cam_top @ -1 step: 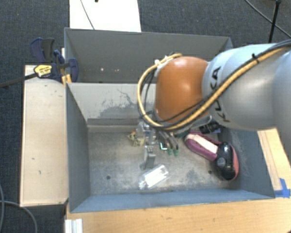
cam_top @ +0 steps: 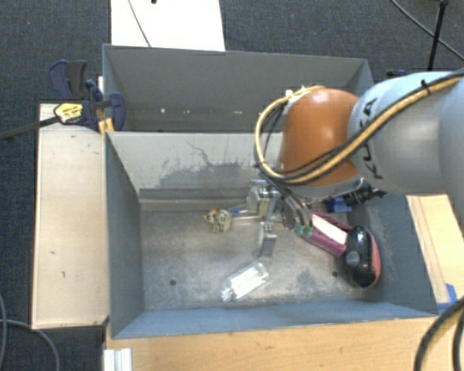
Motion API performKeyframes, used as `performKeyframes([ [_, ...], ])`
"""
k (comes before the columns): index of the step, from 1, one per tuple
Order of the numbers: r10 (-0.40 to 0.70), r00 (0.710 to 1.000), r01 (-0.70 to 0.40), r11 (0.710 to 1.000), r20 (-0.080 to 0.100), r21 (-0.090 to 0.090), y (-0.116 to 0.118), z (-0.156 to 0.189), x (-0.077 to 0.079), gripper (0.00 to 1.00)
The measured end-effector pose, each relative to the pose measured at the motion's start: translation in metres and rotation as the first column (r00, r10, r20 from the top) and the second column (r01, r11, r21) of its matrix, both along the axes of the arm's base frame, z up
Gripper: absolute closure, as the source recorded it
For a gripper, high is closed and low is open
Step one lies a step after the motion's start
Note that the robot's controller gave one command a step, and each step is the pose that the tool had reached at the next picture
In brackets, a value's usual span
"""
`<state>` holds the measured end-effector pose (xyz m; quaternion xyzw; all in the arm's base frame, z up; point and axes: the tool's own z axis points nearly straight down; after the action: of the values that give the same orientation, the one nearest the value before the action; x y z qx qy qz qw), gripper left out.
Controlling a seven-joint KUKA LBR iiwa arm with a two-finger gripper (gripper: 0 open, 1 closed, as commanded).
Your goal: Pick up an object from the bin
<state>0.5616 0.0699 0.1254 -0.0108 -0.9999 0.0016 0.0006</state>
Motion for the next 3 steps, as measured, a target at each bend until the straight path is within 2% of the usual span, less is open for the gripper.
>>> performKeyframes([
  [1,-0.14,0.99,0.14,0.99,0.006,0.004,0.0064,-0.0426,0.0277,0.0],
  [2,-0.143,0.99,0.143,0.99,0.007,0.005,0.0065,-0.0417,0.0278,1.0],
  [3,-0.144,0.99,0.144,0.99,0.007,0.005,0.0067,-0.0416,0.0277,0.0],
])
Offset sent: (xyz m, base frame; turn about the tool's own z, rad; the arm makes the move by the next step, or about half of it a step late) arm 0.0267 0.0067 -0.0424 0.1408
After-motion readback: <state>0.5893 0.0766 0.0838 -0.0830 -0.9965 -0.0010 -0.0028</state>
